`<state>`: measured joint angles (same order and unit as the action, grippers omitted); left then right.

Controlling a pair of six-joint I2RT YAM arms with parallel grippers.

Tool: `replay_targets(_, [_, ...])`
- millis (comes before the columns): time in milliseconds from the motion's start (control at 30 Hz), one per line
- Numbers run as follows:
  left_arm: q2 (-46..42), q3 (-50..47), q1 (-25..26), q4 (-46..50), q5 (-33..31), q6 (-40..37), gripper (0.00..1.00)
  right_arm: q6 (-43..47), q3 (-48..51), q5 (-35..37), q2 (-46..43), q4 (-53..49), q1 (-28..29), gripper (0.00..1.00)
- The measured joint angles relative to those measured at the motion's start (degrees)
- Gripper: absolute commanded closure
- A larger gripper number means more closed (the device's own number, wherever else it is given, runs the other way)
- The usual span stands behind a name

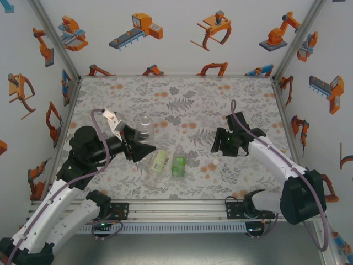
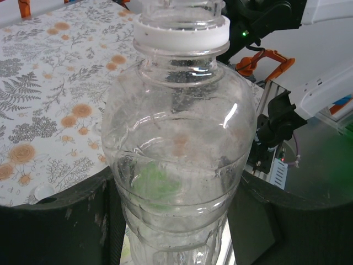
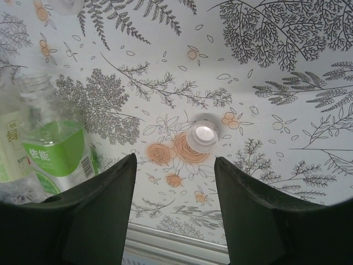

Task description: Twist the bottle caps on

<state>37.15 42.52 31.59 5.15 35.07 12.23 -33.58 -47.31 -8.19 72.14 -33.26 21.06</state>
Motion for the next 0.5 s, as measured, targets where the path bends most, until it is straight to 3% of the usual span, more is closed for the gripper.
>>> replay_targets(500, [-1.2,-0.8,0.3,2.5,-1.2,-0.1,0.90,0.2,-11.5,3.8,11.1,-1.3,6.9,0.46])
